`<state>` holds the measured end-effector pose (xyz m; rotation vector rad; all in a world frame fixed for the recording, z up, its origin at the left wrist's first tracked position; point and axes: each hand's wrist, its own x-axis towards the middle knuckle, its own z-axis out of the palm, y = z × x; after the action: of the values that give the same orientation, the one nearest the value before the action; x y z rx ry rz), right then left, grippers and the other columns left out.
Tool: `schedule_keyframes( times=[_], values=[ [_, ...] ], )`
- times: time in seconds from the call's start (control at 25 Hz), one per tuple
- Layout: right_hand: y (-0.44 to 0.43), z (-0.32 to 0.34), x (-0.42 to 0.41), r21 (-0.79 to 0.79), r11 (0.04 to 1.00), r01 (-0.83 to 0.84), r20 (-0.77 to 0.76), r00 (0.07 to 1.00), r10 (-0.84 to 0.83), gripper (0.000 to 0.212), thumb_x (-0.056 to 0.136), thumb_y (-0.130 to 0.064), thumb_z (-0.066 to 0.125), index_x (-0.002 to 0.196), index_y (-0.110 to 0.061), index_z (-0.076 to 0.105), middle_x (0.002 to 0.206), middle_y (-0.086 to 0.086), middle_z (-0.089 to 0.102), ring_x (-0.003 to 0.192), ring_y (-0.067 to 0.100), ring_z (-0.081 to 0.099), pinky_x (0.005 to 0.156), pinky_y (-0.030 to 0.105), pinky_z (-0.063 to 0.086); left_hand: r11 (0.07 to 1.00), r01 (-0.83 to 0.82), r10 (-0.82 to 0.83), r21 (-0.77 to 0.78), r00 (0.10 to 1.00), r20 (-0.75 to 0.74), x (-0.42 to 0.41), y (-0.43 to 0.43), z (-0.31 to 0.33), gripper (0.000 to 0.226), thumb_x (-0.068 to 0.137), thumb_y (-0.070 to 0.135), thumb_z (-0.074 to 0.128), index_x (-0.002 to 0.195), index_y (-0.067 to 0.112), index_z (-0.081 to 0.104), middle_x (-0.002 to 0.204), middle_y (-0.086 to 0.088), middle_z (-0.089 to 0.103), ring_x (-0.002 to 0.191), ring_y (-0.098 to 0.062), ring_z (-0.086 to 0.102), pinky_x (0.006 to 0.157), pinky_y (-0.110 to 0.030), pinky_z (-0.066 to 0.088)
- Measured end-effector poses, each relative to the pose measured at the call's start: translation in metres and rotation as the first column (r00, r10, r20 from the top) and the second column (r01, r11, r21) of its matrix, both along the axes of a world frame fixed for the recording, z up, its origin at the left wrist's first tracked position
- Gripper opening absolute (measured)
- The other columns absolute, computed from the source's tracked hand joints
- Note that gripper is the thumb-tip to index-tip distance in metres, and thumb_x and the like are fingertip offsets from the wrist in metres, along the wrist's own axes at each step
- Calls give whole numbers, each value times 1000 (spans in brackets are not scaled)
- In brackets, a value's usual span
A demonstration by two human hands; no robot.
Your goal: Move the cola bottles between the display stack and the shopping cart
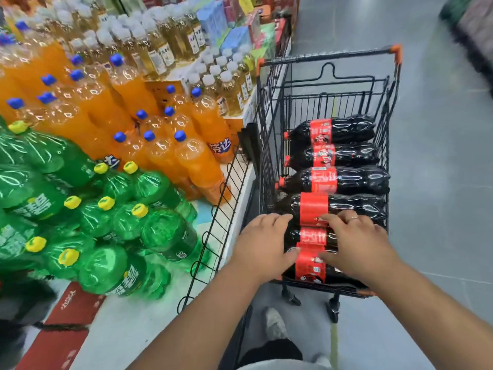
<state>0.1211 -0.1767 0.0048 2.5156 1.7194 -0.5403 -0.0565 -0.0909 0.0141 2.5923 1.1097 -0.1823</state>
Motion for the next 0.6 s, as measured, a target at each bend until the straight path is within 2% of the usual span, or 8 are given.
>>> schedule_keyframes(
  times=[0.16,0.36,0.6],
  values=[
    [14,-14,12,-50,995,92,-6,996,-92,85,78,-66,64,147,-39,23,149,0,32,134,28,37,110,47,35,996,85,-86,-41,996,-17,19,36,-16,72,99,53,52,160,24,25,161,0,35,150,-21,27,123,-36,21],
    [35,-28,19,-115,978,175,-6,984,-177,84,80,-59,66,148,-37,22,149,1,32,135,28,36,111,46,34,979,176,-180,-101,983,-37,36,76,-41,71,100,51,53,159,23,26,159,0,36,148,-22,29,121,-36,24],
    [52,-43,22,-163,960,230,-23,971,-236,79,81,-57,65,147,-37,25,147,1,34,133,27,37,110,46,33,966,210,-220,-151,974,-56,46,102,-75,72,99,54,53,158,22,27,156,-3,40,146,-25,33,123,-42,27]
  ],
)
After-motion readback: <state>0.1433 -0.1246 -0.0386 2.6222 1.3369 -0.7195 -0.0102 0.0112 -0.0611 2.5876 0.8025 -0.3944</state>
